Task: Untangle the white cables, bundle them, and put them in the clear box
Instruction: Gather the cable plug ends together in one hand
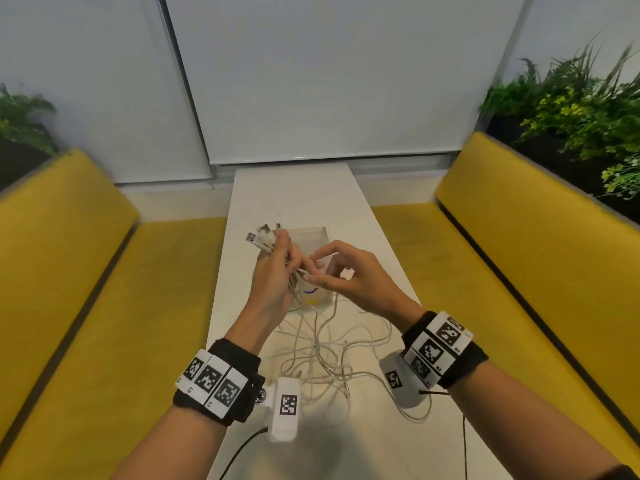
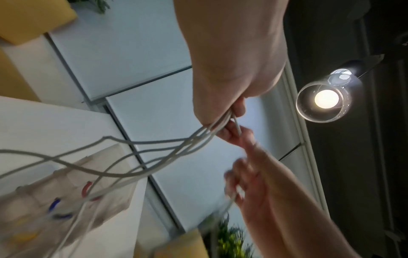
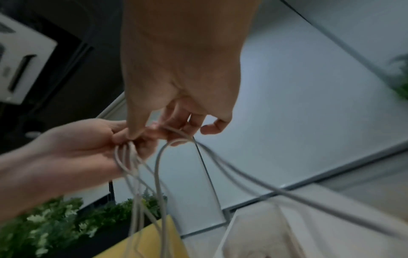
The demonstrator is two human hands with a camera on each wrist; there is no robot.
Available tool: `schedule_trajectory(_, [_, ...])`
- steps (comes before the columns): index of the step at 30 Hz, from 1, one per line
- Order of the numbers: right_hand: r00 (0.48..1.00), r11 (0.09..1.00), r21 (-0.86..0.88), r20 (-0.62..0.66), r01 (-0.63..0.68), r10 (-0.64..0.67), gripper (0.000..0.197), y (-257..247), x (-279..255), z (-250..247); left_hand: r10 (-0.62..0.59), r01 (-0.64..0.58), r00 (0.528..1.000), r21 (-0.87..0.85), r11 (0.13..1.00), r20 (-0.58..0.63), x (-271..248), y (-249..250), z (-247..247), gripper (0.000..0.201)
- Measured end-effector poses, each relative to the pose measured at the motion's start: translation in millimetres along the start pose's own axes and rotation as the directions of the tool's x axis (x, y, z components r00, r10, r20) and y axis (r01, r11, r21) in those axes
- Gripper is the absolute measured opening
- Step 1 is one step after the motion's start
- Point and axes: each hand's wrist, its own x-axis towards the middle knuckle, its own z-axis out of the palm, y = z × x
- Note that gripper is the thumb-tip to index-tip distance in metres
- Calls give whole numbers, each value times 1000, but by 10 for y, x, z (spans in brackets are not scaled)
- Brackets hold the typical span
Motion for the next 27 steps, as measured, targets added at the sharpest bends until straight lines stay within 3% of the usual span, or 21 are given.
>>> schedule_trajectory(2, [998, 993, -114, 53, 28, -22, 12, 73, -29, -98, 46, -55, 995, -102, 993, -88, 72, 121, -39, 47])
schedule_trajectory(4, [998, 993, -116, 55, -20, 27, 9, 196, -83, -228, 79, -106, 984, -174, 979, -157, 156, 276, -116, 44])
schedule_trajectory(6, [996, 982, -172, 35, -81, 88, 23, 380, -128, -344, 107, -138, 975, -154, 978, -193, 200, 398, -206, 45])
schedule_trajectory(9, [983, 896, -421, 40, -144, 177, 50, 687, -206, -466, 145, -173, 965, -114, 978, -218, 229, 480, -307, 46])
schedule_trajectory(12, [940, 782, -584, 90, -219, 330, 48, 1039, -324, -568, 177, -207, 947, -88, 974, -269, 226, 545, -359, 46])
schedule_trajectory(18, [827, 698, -629, 151, -343, 542, 56, 1408, -647, -732, 201, -256, 905, -101, 961, -376, 246, 651, -409, 47])
schedule_trajectory(20, [809, 712, -587, 158, -385, 567, 64, 1444, -740, -727, 213, -274, 894, -103, 956, -394, 261, 647, -413, 48])
schedule_trajectory(23, [821, 757, -494, 139, -427, 553, 72, 1426, -838, -710, 237, -311, 870, -107, 944, -433, 281, 670, -428, 46])
schedule_trajectory(27, [699, 679, -303, 56, -669, 713, 77, 1546, -989, -719, 256, -354, 828, -110, 929, -499, 324, 744, -494, 43])
